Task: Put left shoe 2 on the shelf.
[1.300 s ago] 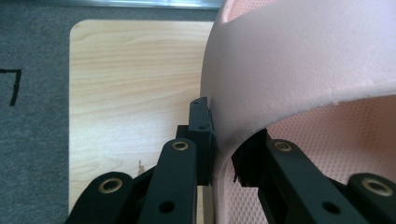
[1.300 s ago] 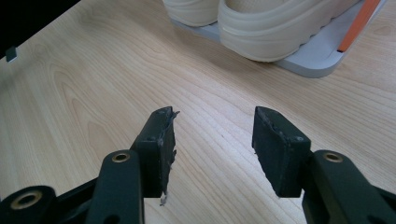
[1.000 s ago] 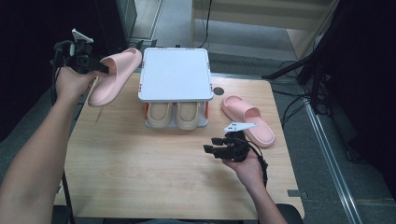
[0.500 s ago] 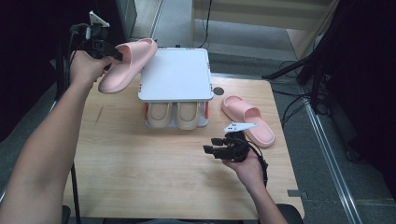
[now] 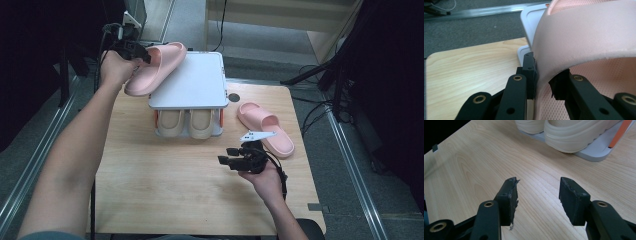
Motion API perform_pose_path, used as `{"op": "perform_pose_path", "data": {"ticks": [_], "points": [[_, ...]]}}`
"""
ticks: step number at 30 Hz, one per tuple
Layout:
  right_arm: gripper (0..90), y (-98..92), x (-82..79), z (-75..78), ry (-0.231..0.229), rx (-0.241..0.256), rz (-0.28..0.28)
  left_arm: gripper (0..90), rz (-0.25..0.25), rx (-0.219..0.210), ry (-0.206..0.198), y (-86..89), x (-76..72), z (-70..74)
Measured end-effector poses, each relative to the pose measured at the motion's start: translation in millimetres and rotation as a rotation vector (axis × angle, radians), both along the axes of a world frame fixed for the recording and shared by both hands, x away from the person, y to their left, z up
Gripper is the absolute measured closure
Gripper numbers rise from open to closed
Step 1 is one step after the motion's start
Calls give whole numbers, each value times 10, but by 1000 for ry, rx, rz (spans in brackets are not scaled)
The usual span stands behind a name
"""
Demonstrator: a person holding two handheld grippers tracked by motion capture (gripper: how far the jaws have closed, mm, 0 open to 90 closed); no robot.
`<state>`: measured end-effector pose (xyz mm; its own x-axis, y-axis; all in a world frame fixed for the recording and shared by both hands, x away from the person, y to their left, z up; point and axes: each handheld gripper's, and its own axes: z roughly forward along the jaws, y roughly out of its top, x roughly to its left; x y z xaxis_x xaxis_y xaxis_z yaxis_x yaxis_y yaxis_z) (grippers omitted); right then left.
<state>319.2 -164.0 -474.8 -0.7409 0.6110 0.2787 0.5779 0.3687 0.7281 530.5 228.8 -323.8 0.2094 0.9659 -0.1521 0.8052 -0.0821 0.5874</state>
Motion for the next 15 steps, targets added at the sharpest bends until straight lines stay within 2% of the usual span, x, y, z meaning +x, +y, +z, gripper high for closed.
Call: {"op": "perform_pose_path", "data": {"ticks": [4,7,9,10,12,15], "points": [[497,-1,5,-2,0,1,0,745,7,18,-2,-86,70,-37],[497,6,3,-2,-1,0,3,731,18,7,-9,-134,100,-60],[497,11,1,-2,-4,-1,6,671,5,-12,-8,-164,91,-55],[497,12,1,-1,-4,-1,8,642,0,-1,-9,-201,80,-50],[497,15,6,-5,-1,-2,10,638,-19,24,-3,-254,59,-45],[497,21,11,-9,3,-5,9,597,-37,20,13,-290,27,-29]]}}
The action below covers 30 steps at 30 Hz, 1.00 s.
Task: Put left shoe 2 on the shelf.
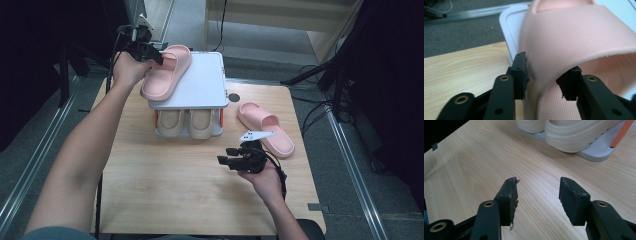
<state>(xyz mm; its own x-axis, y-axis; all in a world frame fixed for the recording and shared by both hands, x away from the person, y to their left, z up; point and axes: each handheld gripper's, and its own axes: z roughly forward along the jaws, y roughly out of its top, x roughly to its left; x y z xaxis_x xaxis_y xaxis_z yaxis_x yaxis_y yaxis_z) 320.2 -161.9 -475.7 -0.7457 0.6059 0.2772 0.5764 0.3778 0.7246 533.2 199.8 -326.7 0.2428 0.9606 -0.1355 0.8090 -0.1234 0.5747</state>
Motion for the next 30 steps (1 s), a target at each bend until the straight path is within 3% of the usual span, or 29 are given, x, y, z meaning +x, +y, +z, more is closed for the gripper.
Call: {"op": "perform_pose_path", "data": {"ticks": [2,5,20,27,30], "points": [[497,8,-5,2,0,-1,0,579,-16,11,3,-24,-30,11],[497,26,-8,-2,-1,-7,5,511,-22,-14,-4,-35,-85,16],[497,46,5,-18,-1,-13,7,465,-60,-36,-8,-50,-177,-28],[498,-29,2,24,-36,-20,0,426,-81,-63,-39,55,-256,42],[498,-111,24,50,-36,1,-27,413,-84,-75,-53,137,-323,91]]}}
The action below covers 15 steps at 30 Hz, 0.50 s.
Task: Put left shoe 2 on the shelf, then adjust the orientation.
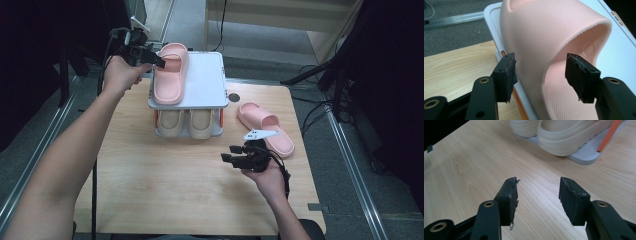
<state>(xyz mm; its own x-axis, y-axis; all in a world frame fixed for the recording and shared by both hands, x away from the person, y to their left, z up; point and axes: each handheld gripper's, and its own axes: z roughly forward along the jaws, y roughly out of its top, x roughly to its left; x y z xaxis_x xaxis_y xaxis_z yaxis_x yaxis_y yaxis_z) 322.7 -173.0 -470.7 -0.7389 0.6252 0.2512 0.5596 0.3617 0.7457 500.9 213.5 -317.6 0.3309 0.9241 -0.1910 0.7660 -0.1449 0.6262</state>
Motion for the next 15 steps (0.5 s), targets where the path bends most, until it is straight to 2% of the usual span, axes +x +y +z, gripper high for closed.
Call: {"op": "perform_pose_path", "data": {"ticks": [8,15], "points": [[504,-239,79,58,-25,28,-63,394,-19,-18,-18,251,-230,63],[532,-454,141,98,-60,43,-106,370,-26,-34,-18,472,-405,-10]]}}
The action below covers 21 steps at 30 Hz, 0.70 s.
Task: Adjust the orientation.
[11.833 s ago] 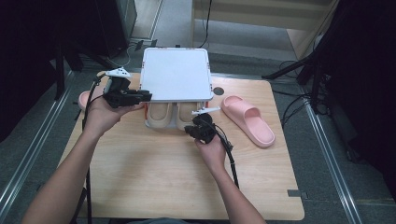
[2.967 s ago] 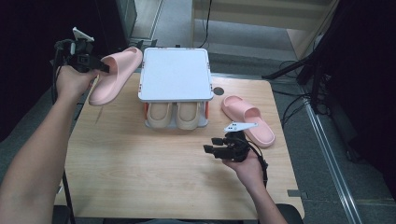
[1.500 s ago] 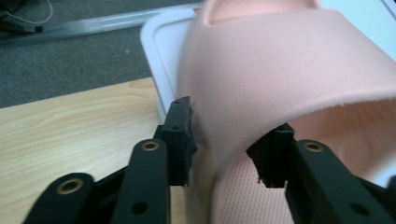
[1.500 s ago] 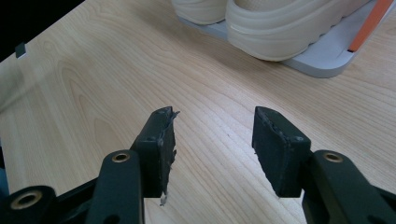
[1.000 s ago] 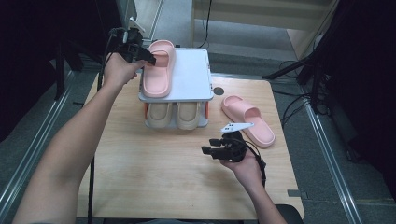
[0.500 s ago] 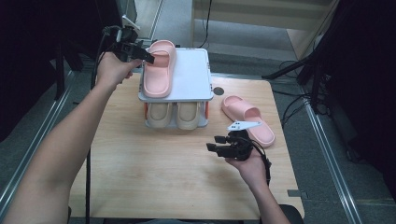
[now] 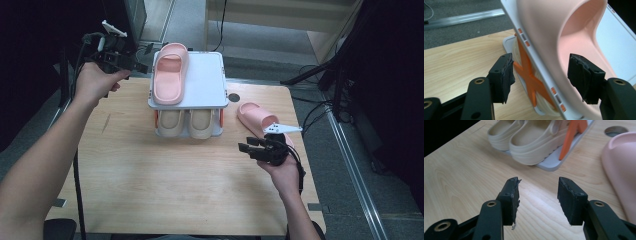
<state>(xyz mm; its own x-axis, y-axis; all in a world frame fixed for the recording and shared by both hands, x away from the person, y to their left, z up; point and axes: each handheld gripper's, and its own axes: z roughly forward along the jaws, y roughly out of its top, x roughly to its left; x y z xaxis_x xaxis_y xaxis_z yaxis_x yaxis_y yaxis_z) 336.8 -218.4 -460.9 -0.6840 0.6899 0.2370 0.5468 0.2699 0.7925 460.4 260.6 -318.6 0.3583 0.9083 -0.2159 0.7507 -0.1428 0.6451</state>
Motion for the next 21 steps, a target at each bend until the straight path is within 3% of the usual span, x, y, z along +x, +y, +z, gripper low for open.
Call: {"op": "perform_pose_path", "data": {"ticks": [6,11,16,19,21], "points": [[571,-132,114,-39,6,-44,-39,361,-16,15,-17,93,-137,-125],[657,-250,190,-65,-32,-96,-64,359,-27,17,-23,130,-254,-263],[794,-423,313,-155,49,-90,-95,359,-21,-10,-21,163,-379,-407],[884,-534,377,-182,65,-73,-122,375,-6,10,-28,145,-445,-491],[900,-611,431,-205,74,-48,-150,376,-10,0,-31,140,-485,-543]]}}
